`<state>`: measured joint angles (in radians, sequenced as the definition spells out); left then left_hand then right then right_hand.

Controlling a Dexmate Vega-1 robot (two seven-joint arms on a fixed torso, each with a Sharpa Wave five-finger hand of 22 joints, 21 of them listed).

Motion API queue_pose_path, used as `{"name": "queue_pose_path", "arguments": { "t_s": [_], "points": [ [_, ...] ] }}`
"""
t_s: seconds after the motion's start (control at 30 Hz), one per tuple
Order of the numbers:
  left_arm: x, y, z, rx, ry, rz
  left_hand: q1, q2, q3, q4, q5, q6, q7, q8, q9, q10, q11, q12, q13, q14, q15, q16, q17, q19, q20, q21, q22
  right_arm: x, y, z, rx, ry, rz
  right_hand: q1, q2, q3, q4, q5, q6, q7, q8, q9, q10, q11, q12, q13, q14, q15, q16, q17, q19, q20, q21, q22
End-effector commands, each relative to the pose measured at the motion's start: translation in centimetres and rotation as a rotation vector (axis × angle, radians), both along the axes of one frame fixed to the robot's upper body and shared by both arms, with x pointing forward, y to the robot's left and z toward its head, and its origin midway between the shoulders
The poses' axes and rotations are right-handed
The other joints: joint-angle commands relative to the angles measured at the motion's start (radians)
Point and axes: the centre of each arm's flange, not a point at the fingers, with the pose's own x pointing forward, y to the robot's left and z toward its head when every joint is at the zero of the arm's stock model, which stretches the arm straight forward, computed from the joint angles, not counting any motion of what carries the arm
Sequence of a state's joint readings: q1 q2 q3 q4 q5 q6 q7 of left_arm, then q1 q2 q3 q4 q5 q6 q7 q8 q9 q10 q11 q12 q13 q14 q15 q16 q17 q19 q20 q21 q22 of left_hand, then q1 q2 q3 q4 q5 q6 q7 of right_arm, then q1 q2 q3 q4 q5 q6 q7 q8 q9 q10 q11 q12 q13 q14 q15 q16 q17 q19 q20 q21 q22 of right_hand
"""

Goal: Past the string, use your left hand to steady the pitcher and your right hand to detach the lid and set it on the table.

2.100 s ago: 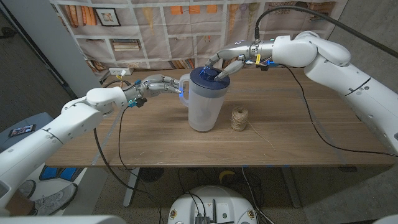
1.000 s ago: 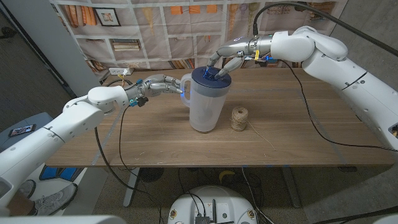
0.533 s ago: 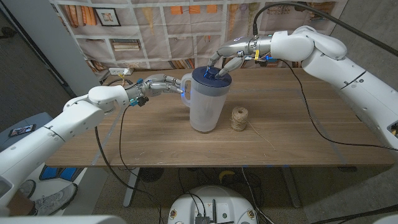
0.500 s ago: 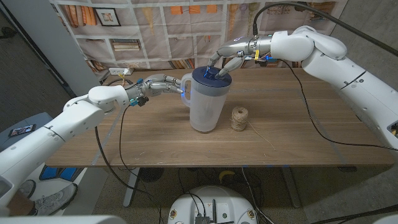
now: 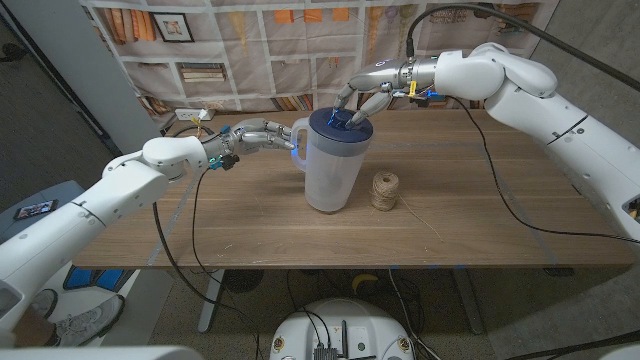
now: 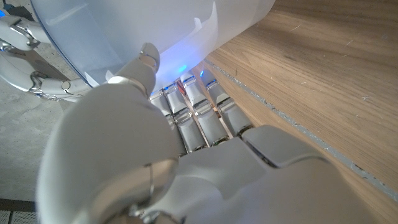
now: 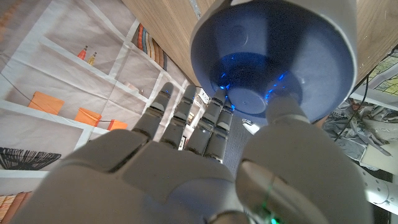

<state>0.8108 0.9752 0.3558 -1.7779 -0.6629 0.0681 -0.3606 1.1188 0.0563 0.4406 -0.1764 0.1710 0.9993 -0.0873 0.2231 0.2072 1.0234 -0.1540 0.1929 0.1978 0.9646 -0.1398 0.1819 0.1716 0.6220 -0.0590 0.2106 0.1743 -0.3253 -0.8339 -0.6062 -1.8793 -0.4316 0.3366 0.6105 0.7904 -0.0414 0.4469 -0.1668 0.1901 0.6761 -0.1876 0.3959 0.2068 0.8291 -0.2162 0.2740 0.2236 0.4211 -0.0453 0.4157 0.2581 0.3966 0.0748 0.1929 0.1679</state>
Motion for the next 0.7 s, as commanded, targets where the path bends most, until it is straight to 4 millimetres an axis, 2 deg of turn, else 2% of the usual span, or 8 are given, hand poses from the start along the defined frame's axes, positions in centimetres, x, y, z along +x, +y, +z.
{"name": "queue_pose_path", "arguments": {
  "t_s": [0.03,0.27,0.43,0.7],
  "points": [
    [-0.01,0.11,0.07,0.004,0.002,0.000,0.036,0.059,0.002,0.007,0.004,0.070,0.023,0.007,0.001,0.042,-0.036,0.010,0.002,0.011,-0.102,0.004,0.005,0.013,-0.145,-0.001,0.005,0.55,-0.25,0.02,0.022,0.005,0.000,0.018,0.013,-0.011,0.003,-0.005,0.059,-0.010,0.029,0.002,0.036,-0.002,0.002,-0.006,0.029,-0.134,0.020,0.007,0.020,-0.006,0.003,0.001],
    [-0.08,0.10,-0.02,0.004,0.000,0.004,0.034,0.060,0.001,0.007,0.004,0.068,0.023,0.006,0.001,0.042,-0.035,0.010,0.002,0.009,-0.100,0.002,0.004,0.013,-0.145,-0.001,0.005,0.40,-0.02,0.25,0.018,0.012,0.004,0.023,0.027,-0.023,0.009,-0.006,0.109,-0.013,0.048,0.000,0.083,-0.003,0.003,-0.007,0.048,-0.139,0.038,0.011,0.027,-0.015,0.001,0.001],
    [-0.07,0.08,-0.05,0.005,0.001,0.001,0.034,0.060,0.001,0.007,0.004,0.068,0.022,0.007,0.002,0.040,-0.036,0.009,0.002,0.009,-0.100,0.002,0.004,0.013,-0.145,-0.001,0.005,0.32,-0.02,0.38,0.027,0.014,0.016,0.023,0.038,-0.029,0.012,-0.006,0.125,-0.022,0.053,-0.001,0.102,-0.004,0.001,-0.008,0.055,-0.139,0.047,0.015,0.030,-0.015,0.001,0.001],
    [0.05,0.11,0.05,0.009,0.007,0.003,0.035,0.061,0.000,0.006,0.004,0.070,0.021,0.008,0.002,0.042,-0.037,0.009,0.002,0.013,-0.102,0.004,0.005,0.013,-0.145,-0.001,0.005,0.33,-0.18,0.48,0.033,0.017,0.018,0.030,0.051,-0.037,0.011,-0.005,0.156,-0.020,0.063,-0.003,0.133,-0.005,0.000,-0.008,0.061,-0.140,0.059,0.019,0.031,-0.016,-0.001,0.001]
  ]
}}
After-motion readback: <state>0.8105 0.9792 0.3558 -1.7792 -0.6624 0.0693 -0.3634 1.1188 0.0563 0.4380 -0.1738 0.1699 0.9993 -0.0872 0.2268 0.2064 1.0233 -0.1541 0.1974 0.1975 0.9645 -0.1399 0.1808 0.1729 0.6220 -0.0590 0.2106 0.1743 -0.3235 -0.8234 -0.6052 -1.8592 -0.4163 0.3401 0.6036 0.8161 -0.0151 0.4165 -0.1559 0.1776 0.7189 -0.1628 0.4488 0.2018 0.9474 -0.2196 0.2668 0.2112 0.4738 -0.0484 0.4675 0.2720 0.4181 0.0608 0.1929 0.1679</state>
